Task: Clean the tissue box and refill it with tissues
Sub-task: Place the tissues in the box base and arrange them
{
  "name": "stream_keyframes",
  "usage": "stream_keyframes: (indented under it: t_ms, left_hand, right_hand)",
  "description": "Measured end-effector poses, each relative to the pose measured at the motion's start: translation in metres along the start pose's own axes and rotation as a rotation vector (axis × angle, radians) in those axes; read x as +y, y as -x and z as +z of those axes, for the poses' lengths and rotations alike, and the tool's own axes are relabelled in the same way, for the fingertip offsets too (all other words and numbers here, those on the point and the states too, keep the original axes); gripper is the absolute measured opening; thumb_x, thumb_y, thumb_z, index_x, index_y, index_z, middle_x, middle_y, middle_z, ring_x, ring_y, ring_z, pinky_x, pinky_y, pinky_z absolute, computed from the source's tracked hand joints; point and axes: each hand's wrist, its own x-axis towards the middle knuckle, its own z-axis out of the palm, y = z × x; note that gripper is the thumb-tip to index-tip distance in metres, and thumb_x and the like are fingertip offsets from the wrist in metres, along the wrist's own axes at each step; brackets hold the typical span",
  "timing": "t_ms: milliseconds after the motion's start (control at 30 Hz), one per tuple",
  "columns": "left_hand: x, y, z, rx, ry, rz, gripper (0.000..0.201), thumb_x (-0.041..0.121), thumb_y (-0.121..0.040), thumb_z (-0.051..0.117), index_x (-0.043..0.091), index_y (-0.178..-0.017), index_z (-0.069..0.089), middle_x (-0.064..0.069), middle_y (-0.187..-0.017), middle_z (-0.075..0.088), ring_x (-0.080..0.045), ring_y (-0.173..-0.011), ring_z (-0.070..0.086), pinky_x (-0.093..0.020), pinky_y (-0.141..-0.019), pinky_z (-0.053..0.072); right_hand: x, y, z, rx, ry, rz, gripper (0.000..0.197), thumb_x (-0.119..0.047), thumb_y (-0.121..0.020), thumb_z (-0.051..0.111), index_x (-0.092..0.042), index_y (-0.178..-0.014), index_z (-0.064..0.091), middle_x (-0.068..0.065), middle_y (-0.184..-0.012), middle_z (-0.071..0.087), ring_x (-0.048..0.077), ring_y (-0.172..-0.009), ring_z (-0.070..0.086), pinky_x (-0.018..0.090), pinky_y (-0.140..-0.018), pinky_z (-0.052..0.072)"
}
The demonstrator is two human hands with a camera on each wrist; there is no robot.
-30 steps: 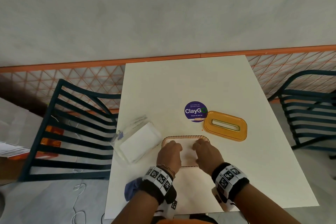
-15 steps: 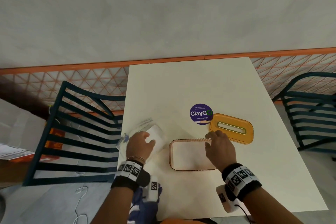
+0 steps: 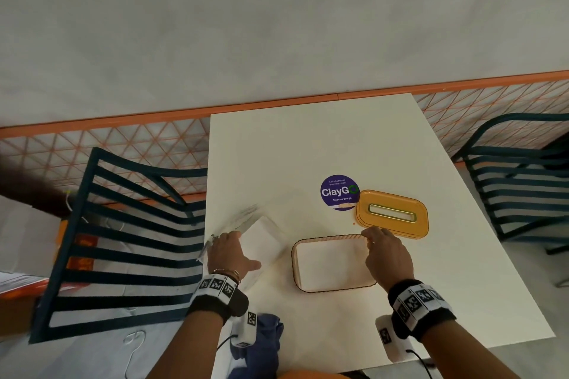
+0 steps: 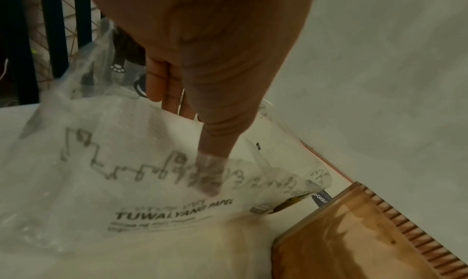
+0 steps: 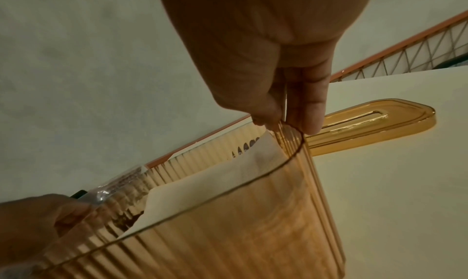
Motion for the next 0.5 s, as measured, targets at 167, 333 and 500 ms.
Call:
stream_keyframes:
  t_ms: [167, 333, 500]
  left_hand:
    - [0.0, -0.001, -0.007, -0.03, 0.02, -0.046, 0.102, 0.058, -0.059, 0.089, 0.025, -0.144, 0.044, -0.005, -0.144, 0.05, -0.028, -0.137, 0.045, -0.045, -0.115, 0.035]
    - [-0.001, 0.0, -0.014, -0.099, 0.085, -0.094, 0.107, 0.059, -0.049, 0.093, 0.025, -0.139, 0.046, -0.004, -0.139, 0.053, -0.028, -0.13, 0.051, -0.046, -0.105, 0.047]
    - [0.003, 0.006, -0.02, -0.11, 0.11, -0.144, 0.09, 0.05, -0.063, 0.091, 0.026, -0.137, 0.046, -0.001, -0.135, 0.06, -0.029, -0.128, 0.054, -0.047, -0.104, 0.043]
  right_hand:
    - [-0.002, 0.001, 0.0, 0.016, -0.003, 0.01, 0.033, -0.001, -0.09, 0.061, -0.019, -0.117, 0.069, 0.004, -0.11, 0.072, 0.024, -0.093, 0.069, 0.03, -0.074, 0.055]
    - [-0.001, 0.0, 0.0, 0.016, 0.017, 0.008, 0.034, -0.002, -0.09, 0.063, -0.021, -0.118, 0.069, 0.002, -0.111, 0.073, 0.022, -0.094, 0.07, 0.028, -0.075, 0.055]
    - [-0.001, 0.0, -0.002, 0.006, 0.038, 0.001, 0.036, -0.003, -0.089, 0.065, -0.021, -0.119, 0.068, 0.002, -0.112, 0.072, 0.022, -0.095, 0.07, 0.029, -0.075, 0.055]
